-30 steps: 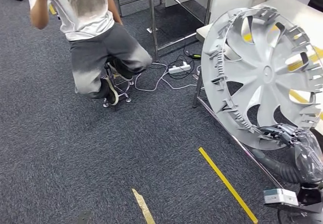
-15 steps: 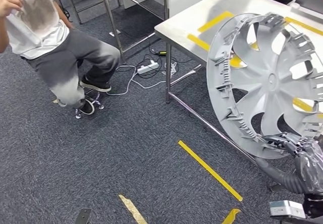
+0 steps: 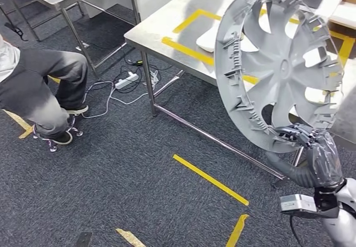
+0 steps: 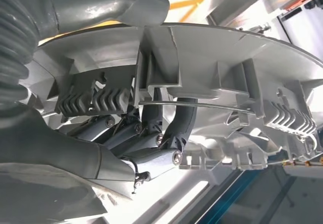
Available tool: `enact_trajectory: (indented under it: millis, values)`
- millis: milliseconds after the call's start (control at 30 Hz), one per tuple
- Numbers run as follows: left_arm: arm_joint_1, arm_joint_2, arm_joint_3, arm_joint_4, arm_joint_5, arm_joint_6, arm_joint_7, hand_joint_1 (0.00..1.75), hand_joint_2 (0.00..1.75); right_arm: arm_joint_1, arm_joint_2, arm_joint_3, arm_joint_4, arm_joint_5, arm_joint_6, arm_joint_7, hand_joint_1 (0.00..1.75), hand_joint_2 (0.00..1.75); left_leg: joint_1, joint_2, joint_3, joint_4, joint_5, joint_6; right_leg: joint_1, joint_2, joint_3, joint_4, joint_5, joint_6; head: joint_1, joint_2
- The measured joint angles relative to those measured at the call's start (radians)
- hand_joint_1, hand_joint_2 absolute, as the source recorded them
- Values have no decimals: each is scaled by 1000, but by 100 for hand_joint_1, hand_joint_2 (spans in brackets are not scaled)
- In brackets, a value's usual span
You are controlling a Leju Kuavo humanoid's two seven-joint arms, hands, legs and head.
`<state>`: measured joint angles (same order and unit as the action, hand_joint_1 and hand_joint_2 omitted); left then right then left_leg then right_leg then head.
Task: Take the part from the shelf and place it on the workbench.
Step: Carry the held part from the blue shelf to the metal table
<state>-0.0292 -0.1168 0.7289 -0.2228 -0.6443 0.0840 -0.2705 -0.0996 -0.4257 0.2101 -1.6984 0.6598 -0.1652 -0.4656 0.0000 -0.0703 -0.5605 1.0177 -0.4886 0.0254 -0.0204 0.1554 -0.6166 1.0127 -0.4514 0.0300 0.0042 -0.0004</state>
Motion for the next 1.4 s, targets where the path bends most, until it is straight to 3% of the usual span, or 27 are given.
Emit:
enact_trajectory:
  millis: [33, 100, 133, 167, 233, 267, 333, 400, 433, 533, 600, 667, 733, 767, 800, 867, 933, 1033, 1100, 1200, 1267, 1300, 1367, 1400]
  values:
    - [-2, -1, 6, 0, 4, 3, -2, 0, 175, -14, 2, 5, 11, -3, -1, -1, 175, 175, 1, 12, 1, -7, 5, 3, 0, -12, -7, 3, -2, 4, 1, 0]
    - [-3, -6, 15, 0, 8, 6, -6, 0, 175, -45, 7, 15, 30, -7, -2, -2, 175, 175, 4, 38, 4, -21, 14, 12, 5, -75, -40, 54, -33, 10, 5, 0]
    - [-2, -7, 20, 0, 8, 7, -7, 0, 175, -58, 11, 21, 39, -8, -2, -2, 175, 175, 3, 52, 5, -24, 15, 14, 7, -114, -68, 112, -62, 11, 7, 0]
    - [-1, -9, 24, 0, 8, 8, -8, 0, 175, -69, 15, 26, 46, -8, -2, -3, 175, 175, 2, 66, 4, -24, 15, 16, 6, -135, -100, 180, -92, 15, 9, 0]
    - [2, -11, 29, 0, 8, 9, -9, 0, 175, -80, 23, 33, 58, -9, -4, -4, 175, 175, 1, 95, 5, -24, 13, 17, 3, -148, -144, 272, -116, 22, 9, 0]
    - [2, -12, 31, 0, 8, 12, -9, 0, 175, -85, 26, 35, 64, -11, -4, -5, 175, 175, 1, 108, 6, -24, 11, 16, 1, -152, -139, 263, -101, 25, 9, 0]
    - [1, -15, 35, 0, 10, 20, -9, 0, 175, -96, 32, 37, 73, -16, -6, -6, 175, 175, 1, 134, 11, -23, 5, 10, 0, -180, -74, 144, -40, 28, 9, 0]
    - [1, -18, 43, 0, 15, 29, -9, 0, 175, -110, 39, 39, 82, -22, -6, -7, 175, 175, -5, 156, 14, -19, -2, 0, 8, -223, -7, 25, -5, 20, 9, 0]
    - [1, -19, 49, 0, 19, 34, -9, 0, 175, -117, 44, 41, 87, -24, -8, -10, 175, 175, -8, 166, 16, -16, -5, -5, 12, -235, 8, -1, -3, 13, 8, 0]
    - [-1, -22, 63, 0, 25, 53, -3, 0, 175, -131, 55, 42, 100, -26, -18, -18, 175, 175, -8, 184, 18, -11, -14, -17, 14, -212, 7, -3, -4, -10, 6, 0]
    - [-3, -25, 72, 0, 26, 64, -1, 0, 175, -147, 66, 43, 110, -25, -23, -20, 175, 175, -2, 146, 3, 33, -46, -27, 11, -196, 7, -5, -3, -23, 4, 0]
    - [-3, -29, 80, 0, 28, 69, -5, 0, 175, -165, 82, 45, 120, -28, -25, -22, 175, 175, 3, 95, -52, 151, -106, -33, 10, -183, 8, -6, -3, -32, 0, 0]
    - [-1, -33, 87, 0, 29, 70, -11, 0, 175, -176, 96, 49, 128, -33, -26, -24, 175, 175, 4, 81, -111, 263, -139, -35, 13, -170, 9, -6, -5, -37, -2, 0]
    - [-1, -34, 90, 0, 29, 70, -14, 0, 175, -179, 102, 51, 132, -35, -26, -25, 175, 175, 4, 79, -123, 276, -129, -34, 14, -164, 11, -6, -6, -38, -2, 0]
    - [0, -35, 93, 0, 29, 70, -16, 0, 175, -183, 106, 53, 135, -36, -27, -26, 175, 175, 4, 78, -117, 251, -100, -31, 15, -158, 13, -5, -7, -38, -2, 0]
    - [-1, -35, 96, 0, 29, 69, -19, 0, 175, -189, 111, 56, 140, -37, -27, -26, 175, 175, 3, 75, -68, 127, -23, -22, 16, -148, 18, -4, -9, -35, -3, 0]
    - [-3, -35, 97, 0, 28, 67, -21, 0, 175, -193, 112, 58, 143, -37, -26, -27, 175, 175, 1, 70, -29, 25, 11, -15, 18, -141, 17, -2, -12, -27, -2, 0]
    - [-3, -38, 97, 0, 25, 62, -24, 0, 175, -194, 113, 58, 144, -37, -26, -27, 175, 175, -1, 70, -19, -6, 9, -1, 18, -140, 11, 5, -3, -7, -3, 0]
    - [-3, -40, 98, 0, 21, 60, -29, 0, 175, -194, 113, 58, 144, -36, -26, -27, 175, 175, 2, 70, -11, -12, 12, 10, 16, -143, -6, 38, -22, 3, -1, 0]
    - [-3, -41, 98, 0, 16, 57, -34, 0, 175, -190, 113, 59, 144, -32, -27, -27, 175, 175, 3, 70, -6, -13, 11, 17, 13, -147, -95, 205, -99, 15, 2, 0]
    - [0, -42, 98, 0, 11, 54, -34, 0, 175, -181, 113, 58, 144, -31, -27, -25, 175, 175, 3, 70, -2, -12, 5, 18, 10, -147, -145, 278, -112, 20, 2, 0]
    - [1, -43, 98, 0, 9, 53, -34, 0, 175, -177, 113, 58, 144, -31, -27, -24, 175, 175, 4, 70, 3, -12, 1, 16, 7, -148, -144, 262, -92, 21, 2, 0]
    - [3, -43, 98, 0, 5, 51, -34, 0, 175, -171, 113, 58, 144, -31, -27, -23, 175, 175, 5, 70, 17, -12, -11, 9, 3, -154, -94, 139, -18, 23, 3, 0]
    - [3, -43, 98, 0, 5, 50, -34, 0, 175, -169, 113, 58, 144, -31, -27, -24, 175, 175, 5, 71, 23, -11, -17, 4, 3, -159, -67, 74, 0, 22, 3, 0]
